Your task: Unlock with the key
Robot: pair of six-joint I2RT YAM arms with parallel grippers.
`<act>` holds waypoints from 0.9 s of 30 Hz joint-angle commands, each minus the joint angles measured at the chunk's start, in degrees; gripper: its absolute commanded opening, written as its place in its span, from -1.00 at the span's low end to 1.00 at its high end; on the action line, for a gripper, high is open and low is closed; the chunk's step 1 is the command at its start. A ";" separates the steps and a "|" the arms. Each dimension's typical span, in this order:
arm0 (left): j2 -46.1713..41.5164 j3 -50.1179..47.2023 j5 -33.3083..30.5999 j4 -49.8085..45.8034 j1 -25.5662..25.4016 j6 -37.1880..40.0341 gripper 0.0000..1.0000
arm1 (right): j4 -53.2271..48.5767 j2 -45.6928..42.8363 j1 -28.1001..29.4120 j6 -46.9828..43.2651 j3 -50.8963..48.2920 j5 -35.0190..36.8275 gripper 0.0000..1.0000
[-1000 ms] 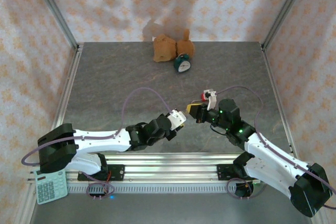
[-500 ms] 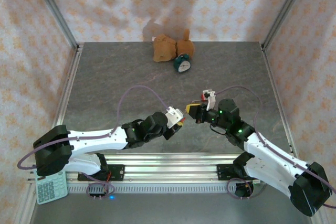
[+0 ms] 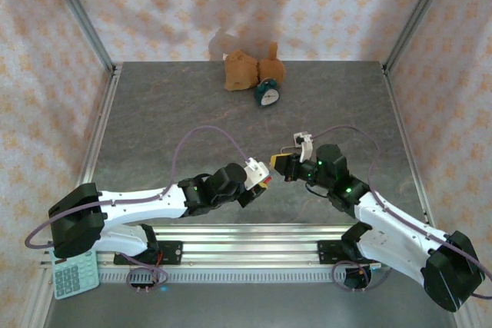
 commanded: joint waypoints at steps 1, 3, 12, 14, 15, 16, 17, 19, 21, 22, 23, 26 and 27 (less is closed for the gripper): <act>-1.61 4.95 0.45 8.65 0.32 -0.91 -0.56 | -2.12 -0.25 2.17 -0.68 -1.68 -4.23 -0.79; -1.89 4.74 0.57 9.62 0.95 -1.73 -0.56 | -1.86 -0.51 2.22 -0.25 -2.25 -3.91 -0.80; -2.89 3.73 -0.53 11.58 1.97 -3.19 -0.60 | -2.69 -4.02 2.26 1.77 -4.99 -0.07 -0.82; -3.00 3.62 0.08 11.53 1.95 -3.07 -0.60 | -2.52 -4.22 2.29 2.14 -5.26 0.10 -0.82; -2.94 3.60 0.29 11.41 1.99 -2.94 -0.60 | -2.34 -4.13 2.23 2.28 -5.18 -0.22 -0.82; -2.83 3.82 0.71 11.12 1.98 -2.86 -0.60 | -2.09 -3.94 2.25 2.39 -5.01 -0.50 -0.82; -2.66 3.93 1.24 10.94 1.99 -2.83 -0.60 | -1.59 -3.64 2.22 2.56 -4.83 -1.08 -0.82; -2.61 4.05 1.93 10.87 1.99 -2.90 -0.60 | -0.99 -3.05 2.31 2.50 -4.46 -2.13 -0.82; -2.64 4.29 2.17 10.95 2.04 -2.89 -0.60 | -0.52 -2.43 2.48 2.23 -4.21 -2.98 -0.82; -2.70 4.26 2.18 11.03 2.00 -2.92 -0.60 | -0.37 -2.16 2.57 2.23 -4.28 -3.09 -0.81; -2.91 4.24 2.19 11.11 1.96 -2.86 -0.60 | 0.00 -1.94 2.65 2.23 -4.38 -3.36 -0.81; -3.09 4.24 2.77 11.41 2.00 -2.87 -0.60 | 0.63 -1.01 2.92 2.23 -4.62 -3.87 -0.81; -3.01 4.42 3.05 11.28 1.94 -2.92 -0.60 | 0.69 -0.71 2.93 2.24 -4.65 -3.82 -0.81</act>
